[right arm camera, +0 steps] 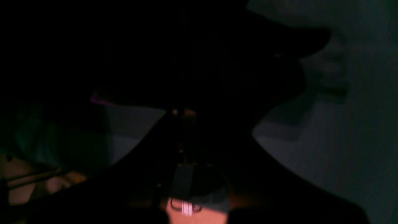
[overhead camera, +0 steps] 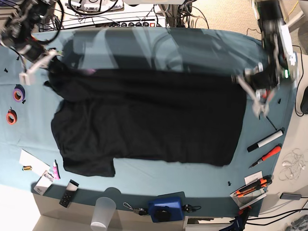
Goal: Layout the t-shirt on the table in an organized manner, then fold the t-shirt properly
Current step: 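Pull the shirt edge with both grippers to spread it flat, then grasp the shirt's sleeve edge with the right gripper and tuck it inward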
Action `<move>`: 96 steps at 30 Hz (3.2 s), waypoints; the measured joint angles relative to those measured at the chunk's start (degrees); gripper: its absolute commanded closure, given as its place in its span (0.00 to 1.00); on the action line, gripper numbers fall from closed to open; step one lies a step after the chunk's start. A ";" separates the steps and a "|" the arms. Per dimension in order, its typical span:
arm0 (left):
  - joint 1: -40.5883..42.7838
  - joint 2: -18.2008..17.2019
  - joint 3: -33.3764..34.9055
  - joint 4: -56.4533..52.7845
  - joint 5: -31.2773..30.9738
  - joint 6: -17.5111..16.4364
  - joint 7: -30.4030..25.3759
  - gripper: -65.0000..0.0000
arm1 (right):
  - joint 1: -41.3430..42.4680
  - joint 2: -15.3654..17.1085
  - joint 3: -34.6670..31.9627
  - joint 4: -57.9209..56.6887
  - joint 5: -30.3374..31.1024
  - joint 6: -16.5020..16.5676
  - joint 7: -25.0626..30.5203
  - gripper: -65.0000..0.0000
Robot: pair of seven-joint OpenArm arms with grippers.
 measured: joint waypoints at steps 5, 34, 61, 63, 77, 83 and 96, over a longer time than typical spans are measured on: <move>3.80 -0.13 -0.74 2.60 -0.09 -0.02 -0.66 1.00 | -5.40 0.00 -0.07 0.04 0.42 2.34 0.13 1.00; 11.52 -0.15 -10.36 4.76 -8.98 -4.50 1.38 0.57 | -13.33 0.50 -0.07 0.79 3.54 2.32 0.20 0.62; 0.85 -0.13 -11.61 13.97 3.69 -4.28 -7.80 0.57 | 15.69 18.16 -6.64 -10.32 -12.70 -2.36 16.74 0.62; 0.26 -0.15 -11.65 13.97 5.51 -4.28 -7.74 0.57 | 19.52 18.47 -12.50 -16.00 -17.18 -4.04 20.83 0.62; 0.09 -0.13 -11.63 13.90 5.42 -4.09 -9.25 0.57 | 43.19 16.59 -35.30 -45.22 -32.89 -6.86 28.50 0.62; 0.00 -0.13 -11.63 13.90 3.02 -4.09 -9.29 0.57 | 43.41 13.42 -39.95 -51.25 -37.92 -8.87 31.71 0.62; 0.11 -0.13 -11.63 13.90 3.02 -4.09 -10.32 0.57 | 39.60 15.78 -40.89 -36.24 -33.16 -9.60 13.20 1.00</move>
